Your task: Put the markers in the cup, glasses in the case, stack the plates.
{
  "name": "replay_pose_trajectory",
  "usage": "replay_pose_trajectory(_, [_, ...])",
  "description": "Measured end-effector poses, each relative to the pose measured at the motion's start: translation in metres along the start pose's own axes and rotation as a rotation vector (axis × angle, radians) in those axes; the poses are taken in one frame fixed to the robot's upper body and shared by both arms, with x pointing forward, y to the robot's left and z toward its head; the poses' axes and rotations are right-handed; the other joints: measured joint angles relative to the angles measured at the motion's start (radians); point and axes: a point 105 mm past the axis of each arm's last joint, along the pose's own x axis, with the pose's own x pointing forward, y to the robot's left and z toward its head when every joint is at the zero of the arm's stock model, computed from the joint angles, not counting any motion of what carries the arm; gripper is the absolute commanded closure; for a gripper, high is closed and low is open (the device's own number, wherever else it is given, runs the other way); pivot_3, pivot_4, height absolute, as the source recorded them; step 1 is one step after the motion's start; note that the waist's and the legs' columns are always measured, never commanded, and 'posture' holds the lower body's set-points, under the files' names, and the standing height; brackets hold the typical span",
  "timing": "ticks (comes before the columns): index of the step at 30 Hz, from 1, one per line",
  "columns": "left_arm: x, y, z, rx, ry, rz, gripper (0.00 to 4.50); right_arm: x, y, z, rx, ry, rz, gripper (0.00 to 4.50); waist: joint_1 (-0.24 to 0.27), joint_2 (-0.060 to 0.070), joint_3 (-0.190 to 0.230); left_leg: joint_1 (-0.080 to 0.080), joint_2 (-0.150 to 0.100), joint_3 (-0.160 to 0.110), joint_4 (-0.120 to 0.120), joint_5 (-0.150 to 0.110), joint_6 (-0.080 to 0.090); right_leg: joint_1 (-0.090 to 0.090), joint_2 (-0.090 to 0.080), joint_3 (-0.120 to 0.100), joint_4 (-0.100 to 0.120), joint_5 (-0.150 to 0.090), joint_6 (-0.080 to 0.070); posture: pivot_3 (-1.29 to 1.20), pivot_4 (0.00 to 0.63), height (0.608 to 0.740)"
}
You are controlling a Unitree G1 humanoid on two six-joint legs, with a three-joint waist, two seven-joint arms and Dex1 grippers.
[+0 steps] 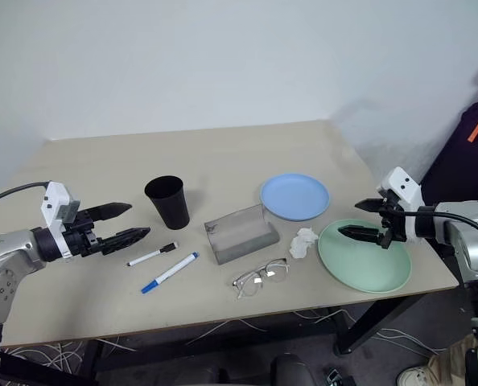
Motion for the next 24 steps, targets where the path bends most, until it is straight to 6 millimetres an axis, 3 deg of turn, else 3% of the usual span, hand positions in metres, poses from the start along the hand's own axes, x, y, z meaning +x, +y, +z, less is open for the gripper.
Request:
replay_pose_trajectory(12, [0.013,-0.015,-0.009,0.026,0.022,-0.092,0.01,-0.029,-0.040,-0.065,0.318,0.108,-0.265,0.00,-0.002,0.000,0.000,0.000,-0.001,0.000,0.001,0.000,0.001,0.001,0.000,0.001,0.000,0.000,0.000,0.00,0.000,0.732])
replay_pose_trajectory(18, [0.018,-0.019,-0.010,0.024,0.017,-0.111,0.01,-0.042,-0.049,-0.099,0.435,0.145,-0.372,0.00,-0.003,0.000,0.000,0.001,-0.001,-0.001,0.003,0.000,0.001,0.003,0.000,0.001,0.000,0.000,0.000,0.00,0.000,0.732])
replay_pose_trajectory(24, [0.018,-0.019,-0.010,0.024,0.018,-0.113,0.01,-0.036,-0.046,-0.122,0.512,0.164,-0.391,0.00,-0.007,0.000,0.000,0.003,-0.001,-0.001,0.003,0.000,0.001,0.005,0.001,0.001,0.000,0.000,0.000,0.00,0.000,0.732])
